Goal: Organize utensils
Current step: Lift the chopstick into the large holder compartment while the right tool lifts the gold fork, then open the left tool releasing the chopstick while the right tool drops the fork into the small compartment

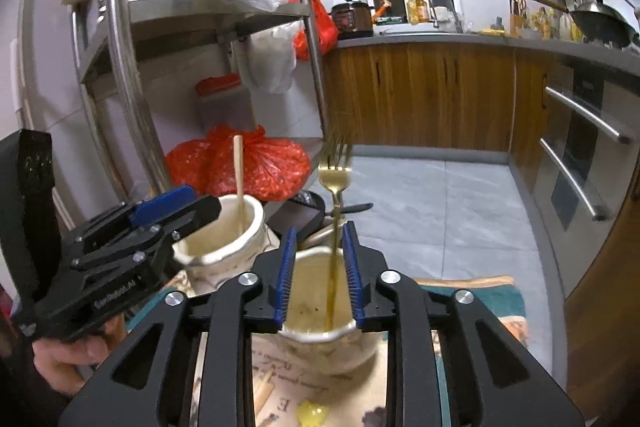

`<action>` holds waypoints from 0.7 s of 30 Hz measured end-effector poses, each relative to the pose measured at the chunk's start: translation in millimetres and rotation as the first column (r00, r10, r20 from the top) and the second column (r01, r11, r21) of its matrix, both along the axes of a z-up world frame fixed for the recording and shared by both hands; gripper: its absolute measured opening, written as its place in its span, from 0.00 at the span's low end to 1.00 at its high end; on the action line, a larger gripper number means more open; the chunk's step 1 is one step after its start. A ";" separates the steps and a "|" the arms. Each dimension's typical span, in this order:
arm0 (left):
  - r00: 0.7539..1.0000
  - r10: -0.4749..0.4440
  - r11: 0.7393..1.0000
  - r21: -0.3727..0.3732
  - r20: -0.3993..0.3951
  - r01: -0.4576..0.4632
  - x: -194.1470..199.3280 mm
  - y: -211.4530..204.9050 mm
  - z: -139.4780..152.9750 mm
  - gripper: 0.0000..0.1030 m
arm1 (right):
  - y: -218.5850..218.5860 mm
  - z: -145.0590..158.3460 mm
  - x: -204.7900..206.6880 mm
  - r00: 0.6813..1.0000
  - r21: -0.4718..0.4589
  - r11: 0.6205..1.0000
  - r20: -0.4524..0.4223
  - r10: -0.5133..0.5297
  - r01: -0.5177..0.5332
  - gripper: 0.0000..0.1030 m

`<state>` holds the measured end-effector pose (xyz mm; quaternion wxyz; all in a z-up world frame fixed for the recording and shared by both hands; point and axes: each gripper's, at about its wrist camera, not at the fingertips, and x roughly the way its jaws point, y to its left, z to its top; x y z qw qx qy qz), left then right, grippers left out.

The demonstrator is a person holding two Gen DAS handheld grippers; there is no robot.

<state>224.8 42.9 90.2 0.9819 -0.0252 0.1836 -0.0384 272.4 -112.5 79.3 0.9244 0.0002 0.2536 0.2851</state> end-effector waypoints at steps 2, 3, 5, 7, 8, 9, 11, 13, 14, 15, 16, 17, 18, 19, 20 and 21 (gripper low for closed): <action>1.000 0.010 1.000 0.008 0.001 -0.010 -7.1 2.6 0.8 0.45 | -5.5 -0.1 -4.7 1.000 -0.014 1.000 -0.001 0.003 -0.003 0.28; 1.000 0.014 1.000 0.012 -0.001 -0.014 -9.3 3.6 0.8 0.45 | -8.9 -0.8 -6.1 1.000 -0.022 1.000 -0.006 0.005 -0.006 0.28; 1.000 0.020 1.000 0.019 -0.013 -0.019 -17.8 7.0 0.9 0.45 | -15.2 -2.0 -7.6 1.000 -0.040 0.999 -0.013 0.000 0.000 0.28; 0.999 0.019 0.999 0.027 -0.026 -0.018 -25.1 8.3 0.0 0.45 | -22.2 -3.8 -11.4 1.000 -0.055 0.998 -0.024 -0.004 0.003 0.28; 0.999 0.015 0.999 0.032 -0.032 -0.014 -28.0 7.9 -1.3 0.45 | -26.1 -4.9 -13.3 1.000 -0.062 0.998 -0.031 -0.006 0.004 0.29; 0.999 0.008 0.999 0.036 -0.047 -0.007 -31.3 7.9 -3.4 0.45 | -29.4 -6.1 -15.2 0.999 -0.068 0.998 -0.036 -0.007 0.004 0.29; 0.997 -0.001 0.999 0.035 -0.079 0.004 -36.1 8.2 -9.2 0.45 | -36.7 -9.7 -18.0 0.999 -0.081 0.997 -0.050 -0.008 0.004 0.30; 0.992 -0.014 0.999 0.040 -0.124 0.019 -40.7 7.1 -18.1 0.45 | -42.3 -13.9 -20.7 0.998 -0.097 0.995 -0.066 -0.008 0.002 0.30; 0.988 -0.023 0.999 0.041 -0.151 0.029 -43.3 6.9 -23.5 0.45 | -43.2 -15.2 -21.5 0.997 -0.105 0.994 -0.072 -0.008 0.000 0.30; 0.985 -0.028 0.999 0.040 -0.168 0.035 -45.3 7.3 -27.5 0.44 | -44.8 -18.2 -23.4 0.997 -0.119 0.993 -0.080 -0.007 -0.003 0.30; 0.980 -0.036 0.998 0.037 -0.193 0.044 -47.9 7.1 -32.3 0.44 | -46.4 -21.6 -25.4 0.996 -0.129 0.992 -0.092 -0.004 -0.008 0.30; 0.976 -0.046 0.998 0.034 -0.214 0.054 -50.1 6.8 -37.2 0.44 | -48.2 -25.1 -27.5 0.995 -0.136 0.991 -0.104 0.000 -0.014 0.30; 0.971 -0.056 0.997 0.033 -0.233 0.065 -51.7 6.0 -41.0 0.44 | -49.3 -28.1 -29.6 0.994 -0.142 0.990 -0.112 0.002 -0.018 0.30; 0.964 -0.067 0.996 0.034 -0.256 0.078 -53.7 4.3 -46.2 0.44 | -50.6 -32.0 -31.9 0.992 -0.150 0.988 -0.123 0.002 -0.021 0.30; 0.956 -0.079 0.995 0.035 -0.281 0.093 -55.0 1.9 -51.7 0.44 | -51.8 -35.1 -33.5 0.991 -0.158 0.987 -0.131 0.002 -0.023 0.30; 0.951 -0.089 0.994 0.035 -0.297 0.104 -55.6 -0.1 -55.3 0.43 | -54.8 -40.6 -36.9 0.990 -0.171 0.985 -0.142 0.001 -0.025 0.30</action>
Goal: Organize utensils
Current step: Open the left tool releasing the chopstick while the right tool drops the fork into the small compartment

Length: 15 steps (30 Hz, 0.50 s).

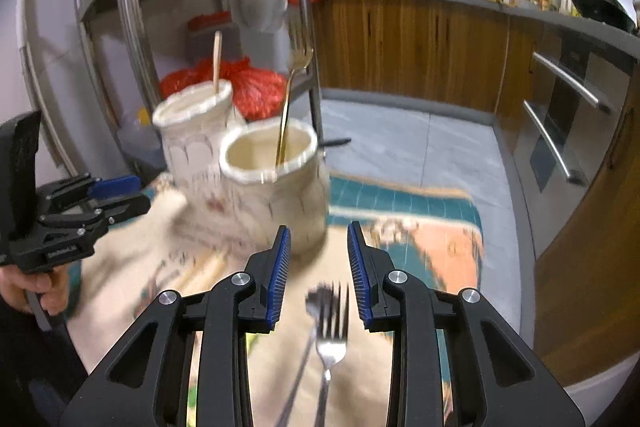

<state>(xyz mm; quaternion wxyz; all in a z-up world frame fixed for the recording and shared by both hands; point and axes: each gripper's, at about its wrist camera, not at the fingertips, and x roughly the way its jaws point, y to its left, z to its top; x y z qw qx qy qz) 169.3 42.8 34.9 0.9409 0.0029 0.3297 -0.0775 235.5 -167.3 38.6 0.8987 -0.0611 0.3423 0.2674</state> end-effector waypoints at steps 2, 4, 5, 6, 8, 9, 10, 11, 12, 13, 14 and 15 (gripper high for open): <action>0.999 -0.025 1.000 0.008 -0.040 0.025 -2.5 -4.4 -9.3 0.43 | -4.9 -9.6 -5.3 1.000 -0.021 1.000 -0.024 0.001 -0.002 0.30; 0.996 -0.048 0.999 0.011 -0.074 0.049 -4.9 -8.9 -16.7 0.43 | -11.7 -21.0 -10.4 0.999 -0.026 1.000 -0.055 0.000 -0.002 0.30; 0.994 -0.055 0.998 0.009 -0.089 0.057 -5.1 -10.2 -19.9 0.43 | -13.6 -24.6 -12.2 0.998 -0.025 1.000 -0.068 0.001 -0.002 0.30; 0.993 -0.061 0.998 0.007 -0.102 0.062 -5.4 -10.7 -22.7 0.43 | -16.2 -30.3 -14.8 0.996 -0.031 1.000 -0.088 0.001 -0.003 0.30; 0.988 -0.076 0.997 0.007 -0.133 0.078 -7.2 -13.5 -29.1 0.43 | -17.9 -36.2 -20.6 0.995 -0.046 0.999 -0.102 0.005 -0.010 0.30; 0.987 -0.082 0.996 0.009 -0.141 0.084 -7.2 -13.9 -29.9 0.42 | -19.1 -39.2 -24.5 0.993 -0.049 0.999 -0.116 0.014 -0.020 0.30; 0.984 -0.090 0.996 0.012 -0.151 0.093 -7.6 -15.7 -31.7 0.42 | -20.1 -41.0 -27.5 0.992 -0.053 0.998 -0.125 0.018 -0.025 0.30; 0.982 -0.099 0.995 0.015 -0.163 0.103 -8.4 -18.8 -34.4 0.42 | -21.3 -42.9 -30.2 0.991 -0.061 0.998 -0.131 0.020 -0.028 0.30; 0.979 -0.106 0.994 0.015 -0.174 0.111 -8.9 -20.8 -36.6 0.42 | -22.0 -45.5 -33.1 0.990 -0.070 0.997 -0.142 0.024 -0.034 0.30; 0.977 -0.111 0.993 0.018 -0.182 0.116 -9.5 -22.1 -38.3 0.42 | -22.5 -48.1 -34.5 0.988 -0.078 0.996 -0.150 0.026 -0.038 0.30; 0.975 -0.115 0.992 0.023 -0.190 0.121 -9.9 -24.7 -40.4 0.42 | -22.6 -51.1 -36.3 0.987 -0.093 0.995 -0.158 0.024 -0.039 0.30; 0.973 -0.119 0.992 0.025 -0.197 0.126 -10.5 -27.9 -41.1 0.41 | -22.7 -52.5 -36.9 0.986 -0.100 0.994 -0.162 0.023 -0.039 0.30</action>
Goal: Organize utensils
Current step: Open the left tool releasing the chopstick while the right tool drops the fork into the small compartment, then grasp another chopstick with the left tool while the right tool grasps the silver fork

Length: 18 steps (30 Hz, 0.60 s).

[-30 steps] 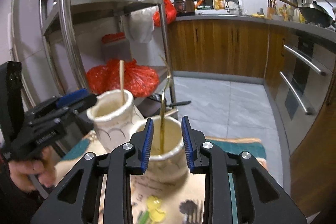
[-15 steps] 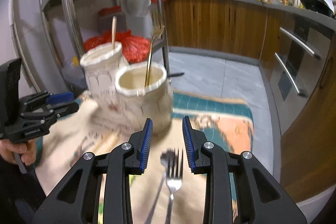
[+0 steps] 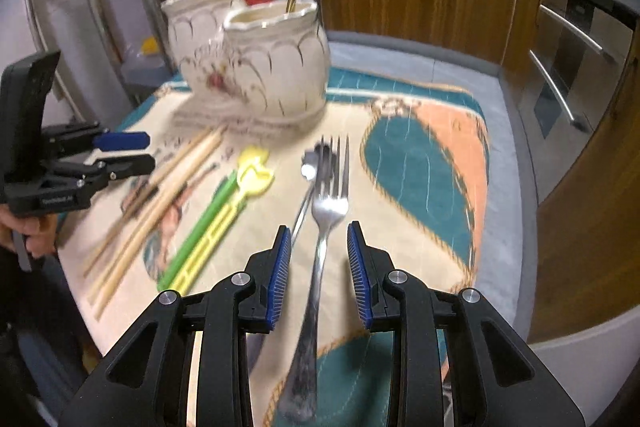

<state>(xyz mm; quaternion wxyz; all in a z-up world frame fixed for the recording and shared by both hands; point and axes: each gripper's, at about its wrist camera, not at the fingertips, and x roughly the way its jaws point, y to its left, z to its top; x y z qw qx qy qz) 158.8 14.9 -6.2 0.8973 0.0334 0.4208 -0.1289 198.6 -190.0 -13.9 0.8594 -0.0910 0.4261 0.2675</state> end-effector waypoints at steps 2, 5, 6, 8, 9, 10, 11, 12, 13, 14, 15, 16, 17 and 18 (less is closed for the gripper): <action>1.000 -0.007 1.000 0.016 -0.017 0.007 -0.3 -5.0 -4.7 0.39 | 0.0 -3.7 -1.1 1.000 -0.005 1.000 -0.016 0.003 -0.003 0.30; 0.999 -0.019 0.999 0.040 -0.033 0.020 -1.0 -10.8 -9.3 0.38 | 2.8 -6.0 -3.4 1.000 -0.028 1.000 -0.023 0.002 -0.003 0.30; 0.999 -0.022 0.998 0.051 -0.040 0.024 -1.1 -12.7 -11.1 0.38 | 4.6 -6.0 -3.2 1.000 -0.036 0.999 -0.028 0.001 -0.002 0.30; 0.999 -0.025 0.997 0.070 -0.040 0.028 -2.0 -14.6 -13.1 0.38 | 6.0 -8.0 -2.1 0.999 -0.054 0.999 -0.035 -0.003 0.001 0.30; 0.999 -0.026 0.997 0.074 -0.042 0.029 -2.6 -14.1 -12.6 0.38 | 6.4 -10.0 -0.9 0.999 -0.060 0.998 -0.039 -0.004 0.002 0.30; 0.999 -0.026 0.997 0.075 -0.045 0.029 -2.3 -14.0 -12.2 0.37 | 7.3 -10.7 0.0 0.999 -0.063 0.998 -0.041 -0.005 0.002 0.30; 0.998 -0.029 0.996 0.080 -0.047 0.033 -2.2 -14.4 -12.3 0.37 | 7.4 -10.8 0.9 0.999 -0.062 0.998 -0.044 -0.007 0.004 0.30; 0.998 -0.033 0.996 0.087 -0.048 0.037 -2.5 -15.0 -12.4 0.37 | 7.8 -10.3 1.2 0.999 -0.061 0.998 -0.047 -0.008 0.005 0.30; 0.998 -0.034 0.995 0.090 -0.050 0.038 -2.4 -15.3 -12.5 0.36 | 8.3 -9.9 1.6 0.999 -0.064 0.998 -0.050 -0.008 0.005 0.29; 0.998 -0.037 0.995 0.096 -0.054 0.042 -2.3 -15.9 -12.4 0.36 | 9.0 -9.7 1.6 0.999 -0.072 0.997 -0.050 -0.009 0.005 0.28; 0.998 -0.040 0.994 0.101 -0.057 0.046 -2.1 -16.6 -12.8 0.36 | 9.2 -9.8 1.8 0.999 -0.075 0.997 -0.052 -0.008 0.004 0.28; 0.997 -0.043 0.993 0.104 -0.065 0.049 -1.7 -17.2 -12.6 0.35 | 9.4 -10.1 2.4 0.998 -0.078 0.997 -0.056 -0.006 0.002 0.28; 0.996 -0.045 0.993 0.104 -0.072 0.052 -0.8 -17.1 -12.6 0.35 | 10.2 -9.9 2.8 0.998 -0.086 0.996 -0.061 0.001 -0.006 0.28; 0.996 -0.048 0.993 0.106 -0.079 0.056 0.1 -17.4 -12.6 0.34 | 10.0 -9.9 3.4 0.998 -0.090 0.996 -0.065 0.006 -0.012 0.28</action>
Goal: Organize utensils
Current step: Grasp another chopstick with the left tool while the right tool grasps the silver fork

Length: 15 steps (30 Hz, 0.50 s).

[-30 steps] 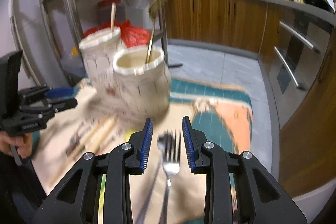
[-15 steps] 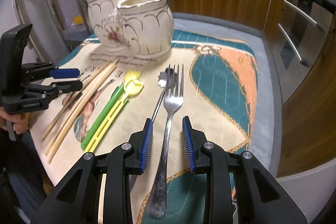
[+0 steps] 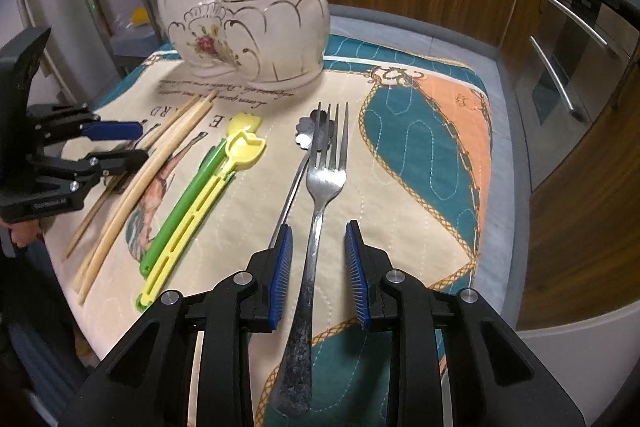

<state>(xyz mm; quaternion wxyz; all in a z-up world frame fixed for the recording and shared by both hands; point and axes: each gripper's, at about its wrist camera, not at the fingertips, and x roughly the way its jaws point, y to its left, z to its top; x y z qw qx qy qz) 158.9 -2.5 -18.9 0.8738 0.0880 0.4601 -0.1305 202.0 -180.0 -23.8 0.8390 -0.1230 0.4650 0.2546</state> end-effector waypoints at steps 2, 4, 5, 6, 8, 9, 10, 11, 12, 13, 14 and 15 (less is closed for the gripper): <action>1.000 0.000 1.000 0.010 -0.014 0.000 2.2 -0.5 0.6 0.29 | 1.0 0.1 2.5 1.000 -0.011 1.000 -0.017 0.014 -0.015 0.28; 1.000 -0.006 0.999 0.033 -0.028 0.007 3.8 -3.0 1.3 0.25 | 2.8 0.6 5.6 0.999 -0.023 0.999 -0.038 0.027 -0.028 0.28; 0.999 -0.014 0.998 0.053 -0.038 0.016 4.6 -6.0 1.9 0.24 | 3.9 0.9 6.9 0.998 -0.032 0.999 -0.049 0.032 -0.034 0.28; 0.999 -0.019 0.998 0.064 -0.044 0.022 5.0 -7.7 2.0 0.22 | 6.6 1.7 9.5 0.997 -0.053 0.998 -0.070 0.043 -0.047 0.28; 0.997 -0.028 0.996 0.088 -0.073 0.034 8.5 -13.0 3.6 0.20 | 11.4 3.2 15.0 0.993 -0.091 0.994 -0.111 0.051 -0.061 0.28; 0.996 -0.031 0.994 0.098 -0.082 0.039 9.4 -14.8 3.6 0.19 | 13.4 3.6 16.6 0.991 -0.108 0.992 -0.126 0.054 -0.068 0.28; 0.995 -0.035 0.993 0.113 -0.097 0.046 11.3 -17.1 4.0 0.19 | 15.6 3.9 18.4 0.989 -0.122 0.990 -0.141 0.053 -0.071 0.28; 0.993 -0.038 0.991 0.123 -0.108 0.051 12.8 -18.7 4.4 0.19 | 18.0 4.4 21.1 0.986 -0.138 0.988 -0.162 0.051 -0.074 0.28; 0.992 -0.039 0.990 0.128 -0.117 0.054 13.6 -19.6 4.7 0.19 | 19.8 4.4 22.8 0.983 -0.148 0.986 -0.177 0.051 -0.078 0.28; 0.990 -0.038 0.990 0.129 -0.137 0.056 16.3 -20.1 5.2 0.19 | 20.5 4.5 24.8 0.980 -0.154 0.985 -0.192 0.049 -0.080 0.28; 0.988 -0.039 0.990 0.130 -0.152 0.060 18.2 -20.3 5.7 0.19 | 21.5 4.5 26.5 0.978 -0.160 0.984 -0.204 0.048 -0.082 0.28; 0.985 -0.039 0.990 0.131 -0.169 0.062 20.5 -20.7 6.2 0.19 | 24.2 4.4 28.8 0.974 -0.174 0.981 -0.222 0.049 -0.089 0.28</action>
